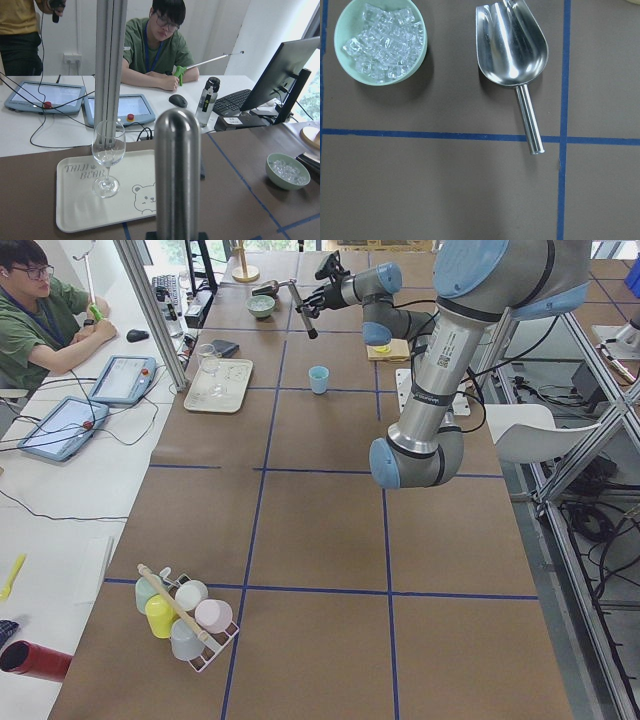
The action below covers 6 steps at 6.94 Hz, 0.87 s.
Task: Squeeze lemon into cup
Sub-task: 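Lift the muddler upright with the left gripper and carry it over the cup, then press the muddler down into the cup onto the lemon slice with the left gripper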
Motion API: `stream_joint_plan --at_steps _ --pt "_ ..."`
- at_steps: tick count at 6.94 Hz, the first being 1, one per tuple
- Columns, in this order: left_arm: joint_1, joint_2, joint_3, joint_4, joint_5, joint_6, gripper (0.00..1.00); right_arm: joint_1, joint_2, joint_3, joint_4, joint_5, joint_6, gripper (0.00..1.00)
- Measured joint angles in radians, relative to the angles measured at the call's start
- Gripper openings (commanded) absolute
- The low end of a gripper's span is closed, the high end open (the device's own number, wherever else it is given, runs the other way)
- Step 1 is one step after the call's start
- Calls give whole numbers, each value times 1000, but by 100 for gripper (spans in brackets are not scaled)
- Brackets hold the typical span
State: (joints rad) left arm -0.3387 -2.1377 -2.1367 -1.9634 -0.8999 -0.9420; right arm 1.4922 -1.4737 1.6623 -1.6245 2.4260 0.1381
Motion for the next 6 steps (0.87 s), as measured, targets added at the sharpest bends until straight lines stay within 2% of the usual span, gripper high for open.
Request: stream_joint_plan --at_steps 1,3,4,6 --pt "77 1 29 -39 170 -1 0 2 -1 0 0 0 0 100" --pt "173 6 148 -187 371 5 0 4 -3 -1 0 2 0 100" --pt "198 12 220 -266 422 10 0 5 -3 -2 0 3 0 100" --pt "213 9 285 -329 445 77 0 5 -3 -2 0 5 0 100"
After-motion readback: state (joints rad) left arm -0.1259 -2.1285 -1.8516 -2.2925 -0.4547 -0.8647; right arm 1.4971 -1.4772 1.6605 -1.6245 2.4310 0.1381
